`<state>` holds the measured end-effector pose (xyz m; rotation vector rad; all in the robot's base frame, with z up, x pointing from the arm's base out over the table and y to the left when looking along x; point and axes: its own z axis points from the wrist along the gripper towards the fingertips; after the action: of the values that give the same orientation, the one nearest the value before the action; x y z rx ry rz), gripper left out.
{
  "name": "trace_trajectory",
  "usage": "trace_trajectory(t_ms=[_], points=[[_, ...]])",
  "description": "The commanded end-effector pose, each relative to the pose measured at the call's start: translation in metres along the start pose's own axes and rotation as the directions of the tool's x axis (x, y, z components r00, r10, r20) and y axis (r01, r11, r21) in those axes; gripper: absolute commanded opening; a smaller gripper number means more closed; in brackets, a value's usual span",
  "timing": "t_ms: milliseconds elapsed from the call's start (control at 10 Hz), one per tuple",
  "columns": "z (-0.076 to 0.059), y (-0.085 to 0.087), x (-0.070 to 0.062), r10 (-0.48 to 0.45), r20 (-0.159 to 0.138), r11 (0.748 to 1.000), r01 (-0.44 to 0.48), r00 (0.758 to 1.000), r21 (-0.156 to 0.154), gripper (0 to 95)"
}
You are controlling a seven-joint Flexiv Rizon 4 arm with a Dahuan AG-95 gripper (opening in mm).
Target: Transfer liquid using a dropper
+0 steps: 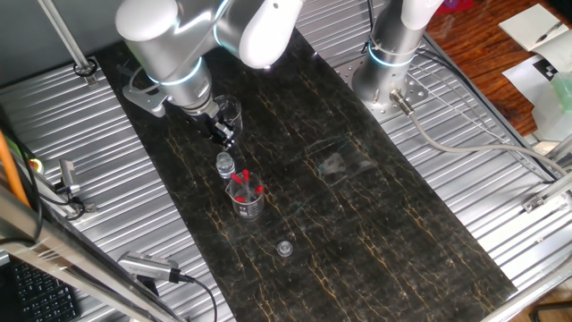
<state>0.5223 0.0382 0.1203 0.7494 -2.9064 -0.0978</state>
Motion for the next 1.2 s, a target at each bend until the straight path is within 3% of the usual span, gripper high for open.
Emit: trace_trajectory(t_ms=[100,600,700,1200], points=[[0.0015,0.0002,0.0002,-0.009,0.008,1.000,0.009,1.000,0.005,38.0],[0.0055,0.0026,0.0030,-0.011,0.017,1.000,0.011,1.000,0.011,38.0],[0.0060,0.0028,0.0045,-0.014,0.019,1.000,0.014,1.000,0.013,19.0],[0.0055,0.0023,0.0076,-0.017,0.019,1.000,0.017,1.000,0.014,19.0]])
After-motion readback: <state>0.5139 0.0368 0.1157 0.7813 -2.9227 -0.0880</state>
